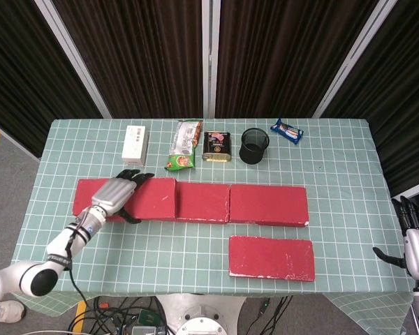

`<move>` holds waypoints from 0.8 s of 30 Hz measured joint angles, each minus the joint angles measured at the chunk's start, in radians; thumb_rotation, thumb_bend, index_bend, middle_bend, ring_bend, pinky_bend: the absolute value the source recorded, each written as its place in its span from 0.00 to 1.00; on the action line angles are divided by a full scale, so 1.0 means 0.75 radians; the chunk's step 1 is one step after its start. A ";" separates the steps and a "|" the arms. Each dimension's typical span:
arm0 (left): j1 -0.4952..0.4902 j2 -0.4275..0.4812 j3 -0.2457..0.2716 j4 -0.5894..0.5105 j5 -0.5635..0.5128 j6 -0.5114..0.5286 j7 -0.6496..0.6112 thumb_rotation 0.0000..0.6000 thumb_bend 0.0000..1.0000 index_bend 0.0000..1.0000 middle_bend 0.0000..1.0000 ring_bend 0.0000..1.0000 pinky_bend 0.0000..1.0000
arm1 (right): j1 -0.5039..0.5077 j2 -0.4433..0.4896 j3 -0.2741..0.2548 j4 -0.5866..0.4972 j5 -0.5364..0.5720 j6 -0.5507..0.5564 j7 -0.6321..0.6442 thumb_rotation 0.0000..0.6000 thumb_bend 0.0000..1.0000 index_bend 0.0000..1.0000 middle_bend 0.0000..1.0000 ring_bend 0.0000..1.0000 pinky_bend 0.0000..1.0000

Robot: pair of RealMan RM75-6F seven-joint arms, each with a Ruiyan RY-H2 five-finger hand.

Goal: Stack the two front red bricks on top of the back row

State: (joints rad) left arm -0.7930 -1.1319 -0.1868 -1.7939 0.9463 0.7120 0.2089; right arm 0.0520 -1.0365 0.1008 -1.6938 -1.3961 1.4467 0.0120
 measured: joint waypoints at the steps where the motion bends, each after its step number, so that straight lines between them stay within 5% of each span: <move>1: -0.011 -0.008 -0.006 0.024 0.008 -0.024 -0.030 1.00 0.00 0.07 0.16 0.00 0.00 | 0.001 0.003 0.001 -0.007 -0.001 0.003 -0.005 1.00 0.04 0.00 0.00 0.00 0.00; 24: -0.128 -0.092 0.011 0.235 0.145 -0.203 -0.255 1.00 0.00 0.08 0.16 0.00 0.00 | 0.002 0.020 0.017 -0.022 0.036 0.003 0.004 1.00 0.04 0.00 0.00 0.00 0.00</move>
State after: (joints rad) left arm -0.8887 -1.2011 -0.1787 -1.6179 1.0548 0.5598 0.0176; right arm 0.0531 -1.0215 0.1137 -1.7102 -1.3693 1.4487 0.0150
